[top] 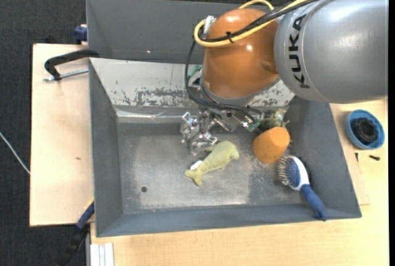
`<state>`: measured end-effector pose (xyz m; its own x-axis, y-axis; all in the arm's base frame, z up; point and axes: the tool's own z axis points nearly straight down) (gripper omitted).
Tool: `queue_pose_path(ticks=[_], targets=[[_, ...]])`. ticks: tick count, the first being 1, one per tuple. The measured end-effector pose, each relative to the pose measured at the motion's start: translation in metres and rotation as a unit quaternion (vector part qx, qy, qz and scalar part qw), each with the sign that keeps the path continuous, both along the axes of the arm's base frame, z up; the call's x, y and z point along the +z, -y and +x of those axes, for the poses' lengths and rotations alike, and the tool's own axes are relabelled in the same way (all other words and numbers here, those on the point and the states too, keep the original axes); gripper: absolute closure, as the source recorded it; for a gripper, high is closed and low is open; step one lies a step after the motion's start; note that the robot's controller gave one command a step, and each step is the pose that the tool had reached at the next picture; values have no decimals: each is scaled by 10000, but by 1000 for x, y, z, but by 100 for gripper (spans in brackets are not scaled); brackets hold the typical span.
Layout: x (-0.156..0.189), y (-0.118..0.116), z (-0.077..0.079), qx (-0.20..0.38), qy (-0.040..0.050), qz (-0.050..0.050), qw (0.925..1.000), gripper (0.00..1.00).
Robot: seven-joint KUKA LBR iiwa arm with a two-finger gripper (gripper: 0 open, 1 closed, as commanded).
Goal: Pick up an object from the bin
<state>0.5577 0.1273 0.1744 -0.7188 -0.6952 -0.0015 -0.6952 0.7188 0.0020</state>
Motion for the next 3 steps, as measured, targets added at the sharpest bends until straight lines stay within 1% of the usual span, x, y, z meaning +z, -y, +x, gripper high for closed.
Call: queue_pose_path(ticks=[1, 2, 3], targets=[[0, 1, 0, -13, 5, -2, 10000, 0], [-102, 57, -32, -649, -1, -1, 9979, 0], [-100, 55, -31, -631, 15, 0, 9980, 100]])
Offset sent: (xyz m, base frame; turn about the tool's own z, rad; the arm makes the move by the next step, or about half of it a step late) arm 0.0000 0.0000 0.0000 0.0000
